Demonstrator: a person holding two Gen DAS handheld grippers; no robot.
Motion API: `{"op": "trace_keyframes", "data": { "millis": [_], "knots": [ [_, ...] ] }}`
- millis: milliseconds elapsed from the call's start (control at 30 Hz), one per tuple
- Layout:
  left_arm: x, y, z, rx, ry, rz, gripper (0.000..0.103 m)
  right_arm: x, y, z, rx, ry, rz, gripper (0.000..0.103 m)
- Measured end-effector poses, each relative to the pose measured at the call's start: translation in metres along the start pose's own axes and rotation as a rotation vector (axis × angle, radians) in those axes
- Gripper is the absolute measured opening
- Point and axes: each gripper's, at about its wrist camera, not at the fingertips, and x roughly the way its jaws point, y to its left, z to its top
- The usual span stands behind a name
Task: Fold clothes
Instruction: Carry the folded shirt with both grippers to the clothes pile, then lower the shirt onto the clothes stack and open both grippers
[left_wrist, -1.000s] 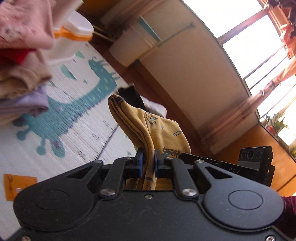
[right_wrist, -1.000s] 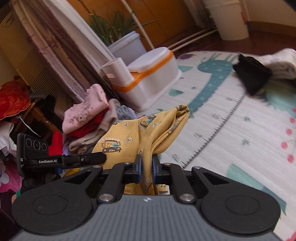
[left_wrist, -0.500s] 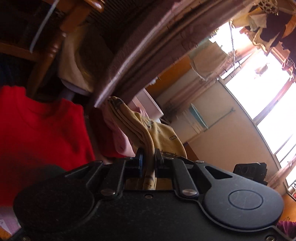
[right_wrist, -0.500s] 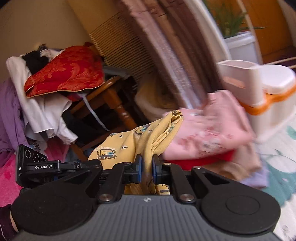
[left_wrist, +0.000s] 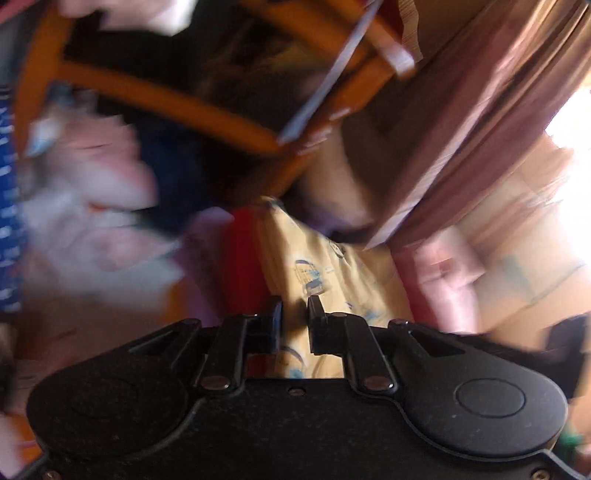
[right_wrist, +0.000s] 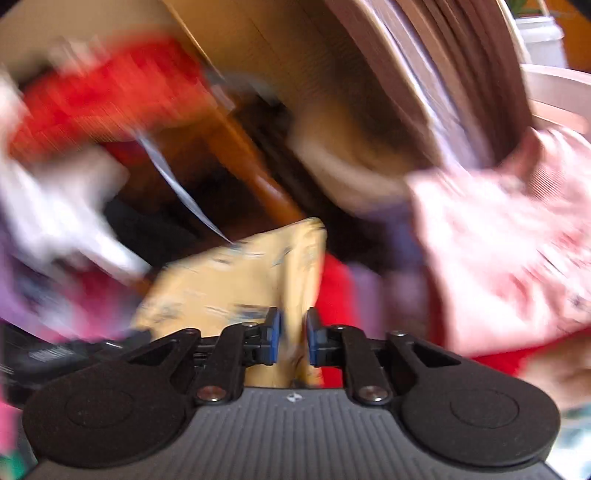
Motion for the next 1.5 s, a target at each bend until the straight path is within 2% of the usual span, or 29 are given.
{"op": "trace_keyframes", "data": {
  "millis": [33,100,233,300,367,400,433,467,500,567,633,700,733,767,833,933,1000,1067,1100,1233,1367,1500],
  "knots": [
    [-0.003,0.003,-0.004,-0.005,-0.012,0.002,0.010,0.005,0.000,-0.007,-0.016,0.018,-0.049,0.020],
    [-0.015,-0.002,-0.009,0.048,-0.040,0.008,0.019,-0.007,-0.002,-0.017,0.000,-0.018,-0.046,0.020],
    [-0.027,-0.016,-0.016,0.143,-0.107,0.048,0.021,-0.036,-0.004,-0.024,-0.004,-0.089,-0.061,0.023],
    [-0.031,-0.018,-0.021,0.141,-0.126,0.035,0.021,-0.049,0.003,-0.024,-0.019,-0.149,-0.030,0.023],
    [-0.032,-0.025,-0.028,0.193,-0.131,0.049,0.021,-0.059,0.016,-0.024,-0.052,-0.191,0.019,0.022],
    [-0.028,-0.024,-0.032,0.190,-0.103,0.047,0.021,-0.058,0.026,-0.026,-0.096,-0.184,0.043,0.022],
    [-0.019,-0.023,-0.035,0.171,-0.032,0.052,0.021,-0.053,0.035,-0.030,-0.146,-0.156,0.047,0.020],
    [-0.011,-0.022,-0.040,0.181,0.010,0.070,0.021,-0.038,0.040,-0.038,-0.183,-0.068,0.015,0.020],
    [-0.008,-0.022,-0.045,0.200,0.016,0.087,0.021,-0.021,0.045,-0.045,-0.218,0.029,-0.023,0.020],
    [-0.010,-0.020,-0.047,0.189,0.031,0.057,0.021,-0.008,0.039,-0.061,-0.188,0.112,-0.080,0.020],
    [-0.017,-0.024,-0.048,0.205,0.038,0.039,0.022,-0.021,0.030,-0.064,-0.109,0.081,-0.089,0.021],
    [-0.026,-0.031,-0.048,0.241,0.042,0.048,0.029,-0.040,0.025,-0.063,-0.090,0.051,-0.095,0.021],
    [-0.030,-0.034,-0.048,0.247,0.046,0.051,0.034,-0.050,0.022,-0.062,-0.095,0.048,-0.107,0.026],
    [-0.034,-0.038,-0.048,0.254,0.050,0.053,0.045,-0.058,0.022,-0.058,-0.098,0.059,-0.113,0.028],
    [-0.044,-0.046,-0.047,0.263,0.054,0.045,0.047,-0.075,0.025,-0.044,-0.148,0.062,-0.128,0.029],
    [-0.056,-0.066,-0.044,0.290,0.049,0.040,0.055,-0.101,0.033,-0.023,-0.231,0.061,-0.152,0.030],
    [-0.070,-0.084,-0.040,0.333,0.022,0.075,0.069,-0.119,0.043,-0.009,-0.289,0.057,-0.169,0.037],
    [-0.083,-0.100,-0.036,0.365,0.001,0.099,0.080,-0.137,0.053,0.004,-0.346,0.052,-0.185,0.049],
    [-0.090,-0.108,-0.033,0.376,-0.007,0.105,0.088,-0.144,0.062,0.011,-0.379,0.051,-0.193,0.050],
    [-0.111,-0.137,-0.023,0.412,-0.045,0.161,0.091,-0.171,0.090,0.034,-0.425,0.035,-0.220,0.057],
    [-0.130,-0.157,-0.017,0.410,-0.107,0.232,0.103,-0.194,0.113,0.050,-0.431,0.008,-0.282,0.069],
    [-0.148,-0.173,-0.011,0.403,-0.167,0.293,0.103,-0.203,0.138,0.061,-0.400,-0.002,-0.330,0.073]
  ]
}}
